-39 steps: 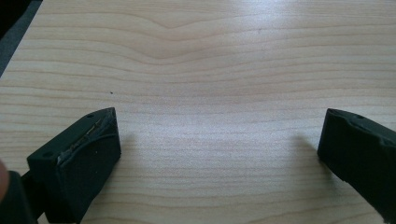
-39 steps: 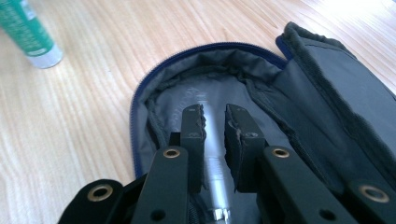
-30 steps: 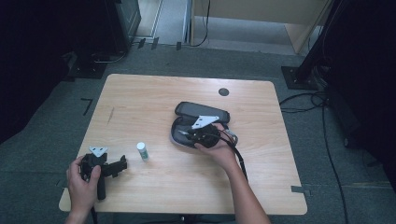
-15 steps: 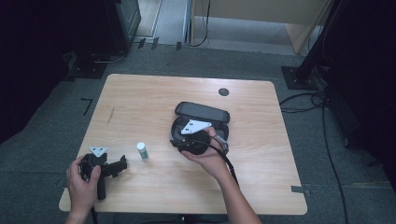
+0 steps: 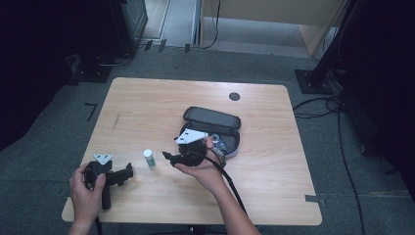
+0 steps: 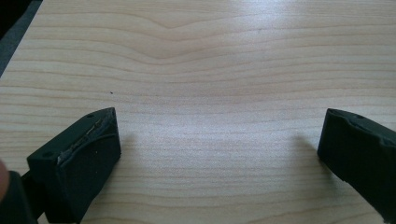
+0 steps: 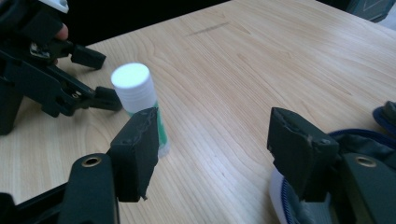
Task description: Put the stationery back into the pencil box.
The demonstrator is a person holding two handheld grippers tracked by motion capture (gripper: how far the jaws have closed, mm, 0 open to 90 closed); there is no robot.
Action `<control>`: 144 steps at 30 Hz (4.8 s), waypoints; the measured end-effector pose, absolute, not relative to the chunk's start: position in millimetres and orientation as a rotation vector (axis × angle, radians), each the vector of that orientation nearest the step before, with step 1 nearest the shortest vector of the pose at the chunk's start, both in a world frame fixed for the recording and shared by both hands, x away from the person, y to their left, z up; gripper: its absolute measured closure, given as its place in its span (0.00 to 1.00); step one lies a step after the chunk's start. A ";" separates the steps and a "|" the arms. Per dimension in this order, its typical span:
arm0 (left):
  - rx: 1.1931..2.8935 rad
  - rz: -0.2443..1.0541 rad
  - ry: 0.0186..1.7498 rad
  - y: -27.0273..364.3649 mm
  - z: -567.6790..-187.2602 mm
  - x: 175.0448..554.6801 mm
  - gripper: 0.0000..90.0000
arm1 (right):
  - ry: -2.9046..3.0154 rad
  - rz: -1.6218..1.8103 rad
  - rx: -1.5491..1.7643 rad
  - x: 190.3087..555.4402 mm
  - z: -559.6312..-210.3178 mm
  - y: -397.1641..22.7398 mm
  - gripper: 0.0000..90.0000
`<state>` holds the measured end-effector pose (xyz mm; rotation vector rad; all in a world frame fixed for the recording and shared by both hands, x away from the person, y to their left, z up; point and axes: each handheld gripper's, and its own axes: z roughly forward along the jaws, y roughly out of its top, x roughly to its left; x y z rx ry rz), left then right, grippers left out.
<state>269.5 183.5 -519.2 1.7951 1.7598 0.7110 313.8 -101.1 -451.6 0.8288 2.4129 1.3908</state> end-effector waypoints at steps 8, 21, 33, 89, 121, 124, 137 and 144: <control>1.796 0.711 1.760 183.5 -519.2 269.5 0.00 | 2.417 1.419 0.809 311.0 -452.5 -88.6 0.38; 1.796 0.711 1.760 183.5 -519.2 269.5 0.00 | 2.455 1.450 0.745 305.5 -455.6 -63.5 0.43; 1.796 0.710 1.760 183.5 -519.1 269.5 0.00 | 2.466 1.456 0.721 304.0 -461.4 -45.4 0.50; 1.799 0.711 1.760 183.6 -519.1 269.5 0.00 | 2.198 1.400 0.940 321.0 -409.7 -143.7 0.73; 1.796 0.709 1.760 183.6 -519.1 269.4 0.00 | 2.060 1.271 1.101 372.0 -470.3 -142.0 0.73; 1.795 0.710 1.760 183.6 -519.1 269.4 0.00 | 2.056 1.290 1.101 370.0 -472.5 -144.4 0.73; 1.797 0.710 1.760 183.5 -519.1 269.5 0.00 | 2.178 1.269 1.187 349.9 -484.5 -193.2 0.72; 1.797 0.710 1.760 183.5 -519.2 269.5 0.00 | 2.235 1.215 1.218 350.2 -495.6 -195.9 0.70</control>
